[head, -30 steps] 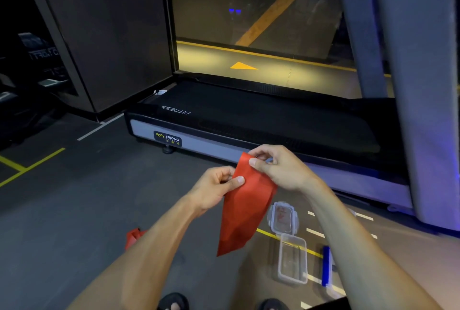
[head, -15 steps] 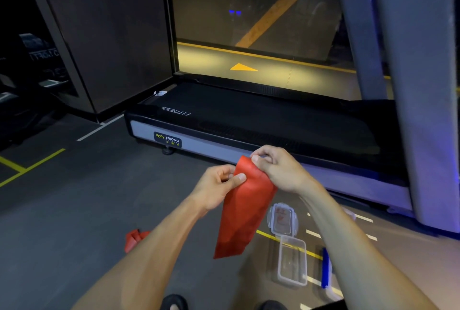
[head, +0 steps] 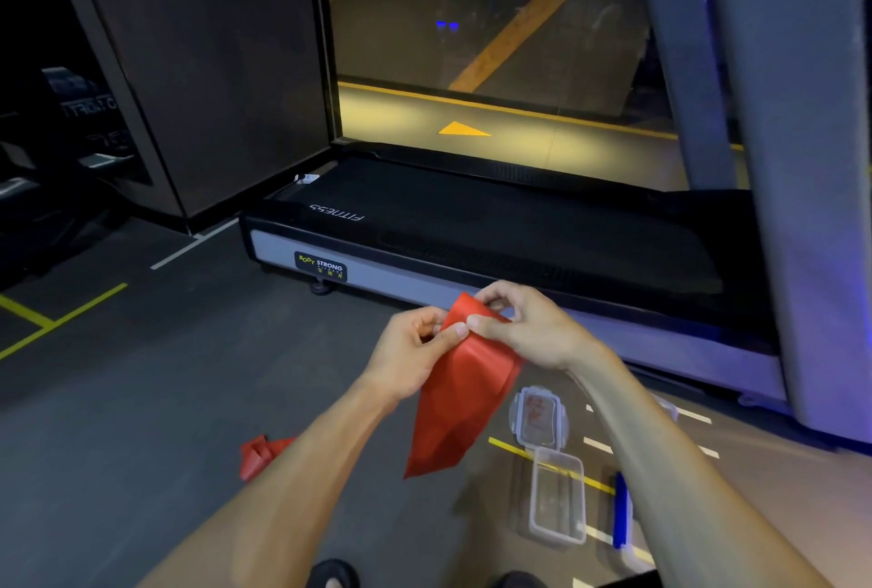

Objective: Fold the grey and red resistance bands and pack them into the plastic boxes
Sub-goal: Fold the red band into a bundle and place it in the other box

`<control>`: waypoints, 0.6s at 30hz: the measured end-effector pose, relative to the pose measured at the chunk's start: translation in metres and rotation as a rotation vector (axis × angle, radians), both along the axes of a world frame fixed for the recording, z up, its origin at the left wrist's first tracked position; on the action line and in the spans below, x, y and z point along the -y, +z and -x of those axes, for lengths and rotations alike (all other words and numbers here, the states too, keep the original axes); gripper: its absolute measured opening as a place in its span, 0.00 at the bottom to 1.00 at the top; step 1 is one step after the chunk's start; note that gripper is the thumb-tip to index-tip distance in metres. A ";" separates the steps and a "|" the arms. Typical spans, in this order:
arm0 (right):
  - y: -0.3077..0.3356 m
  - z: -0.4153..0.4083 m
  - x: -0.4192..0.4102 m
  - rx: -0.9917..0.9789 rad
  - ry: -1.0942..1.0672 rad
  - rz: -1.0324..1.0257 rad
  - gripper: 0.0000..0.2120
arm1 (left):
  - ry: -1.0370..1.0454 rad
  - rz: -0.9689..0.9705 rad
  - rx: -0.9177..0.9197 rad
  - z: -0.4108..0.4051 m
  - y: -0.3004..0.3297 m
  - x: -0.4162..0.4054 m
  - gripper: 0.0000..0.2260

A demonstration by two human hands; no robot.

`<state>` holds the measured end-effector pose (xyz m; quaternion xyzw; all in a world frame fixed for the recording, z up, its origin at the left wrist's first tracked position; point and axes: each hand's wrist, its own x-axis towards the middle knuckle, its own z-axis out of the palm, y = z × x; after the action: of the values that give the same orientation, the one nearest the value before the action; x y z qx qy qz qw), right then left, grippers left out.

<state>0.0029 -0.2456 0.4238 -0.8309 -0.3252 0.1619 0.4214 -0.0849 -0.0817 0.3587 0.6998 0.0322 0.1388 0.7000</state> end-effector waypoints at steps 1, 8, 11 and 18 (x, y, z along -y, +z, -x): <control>-0.001 0.000 0.001 0.005 0.001 0.017 0.12 | 0.004 -0.004 -0.004 0.000 0.000 0.000 0.04; -0.003 -0.004 0.000 0.053 -0.052 -0.002 0.09 | -0.051 0.086 -0.027 0.001 0.000 -0.002 0.04; 0.001 -0.002 0.002 0.008 -0.070 -0.064 0.09 | -0.064 0.111 -0.052 0.001 0.000 -0.002 0.07; 0.003 -0.001 0.003 -0.090 -0.035 -0.132 0.09 | -0.007 0.089 -0.066 -0.002 -0.002 -0.002 0.03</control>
<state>0.0037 -0.2487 0.4269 -0.7987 -0.3010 0.1700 0.4925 -0.0828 -0.0796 0.3562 0.6724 0.0588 0.1118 0.7293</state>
